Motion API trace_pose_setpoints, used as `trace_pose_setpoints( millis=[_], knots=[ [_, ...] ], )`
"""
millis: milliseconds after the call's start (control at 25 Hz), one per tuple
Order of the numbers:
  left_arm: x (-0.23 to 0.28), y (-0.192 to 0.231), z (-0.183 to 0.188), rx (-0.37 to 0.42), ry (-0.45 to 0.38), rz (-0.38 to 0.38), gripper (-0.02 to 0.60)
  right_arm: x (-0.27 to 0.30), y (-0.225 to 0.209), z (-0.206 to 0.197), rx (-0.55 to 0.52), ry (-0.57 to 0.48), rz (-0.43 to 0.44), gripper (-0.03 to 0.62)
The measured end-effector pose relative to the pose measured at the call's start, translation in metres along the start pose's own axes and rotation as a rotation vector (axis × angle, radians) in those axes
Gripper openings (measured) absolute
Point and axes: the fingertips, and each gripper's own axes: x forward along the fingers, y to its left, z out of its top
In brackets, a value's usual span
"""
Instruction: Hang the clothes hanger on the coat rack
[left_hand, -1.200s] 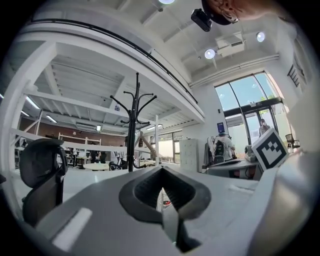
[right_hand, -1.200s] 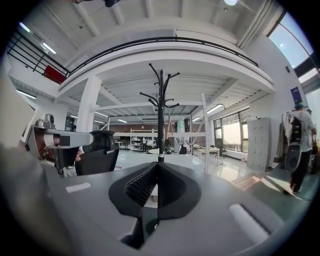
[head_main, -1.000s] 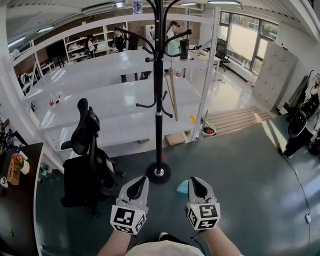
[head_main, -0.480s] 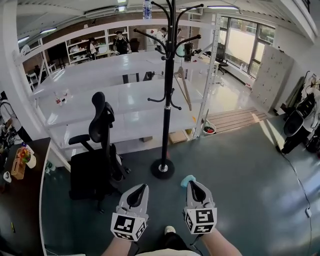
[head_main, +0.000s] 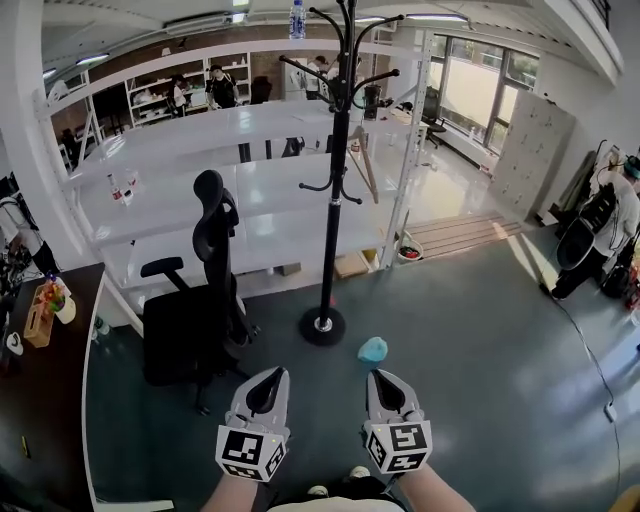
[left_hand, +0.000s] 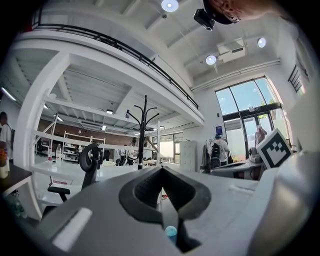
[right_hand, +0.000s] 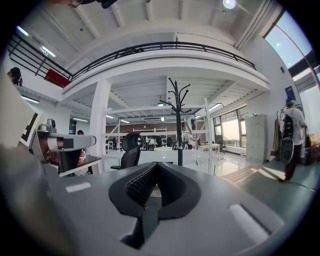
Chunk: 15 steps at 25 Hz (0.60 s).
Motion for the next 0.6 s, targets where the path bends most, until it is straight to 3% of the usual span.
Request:
trace_pose_setpoints(
  millis=[600],
  knots=[
    [-0.033, -0.03, 0.005, 0.009, -0.005, -0.001, 0.0, -0.044, 0.008, 0.001, -0.035, 0.014, 0.006, 0.026]
  ],
)
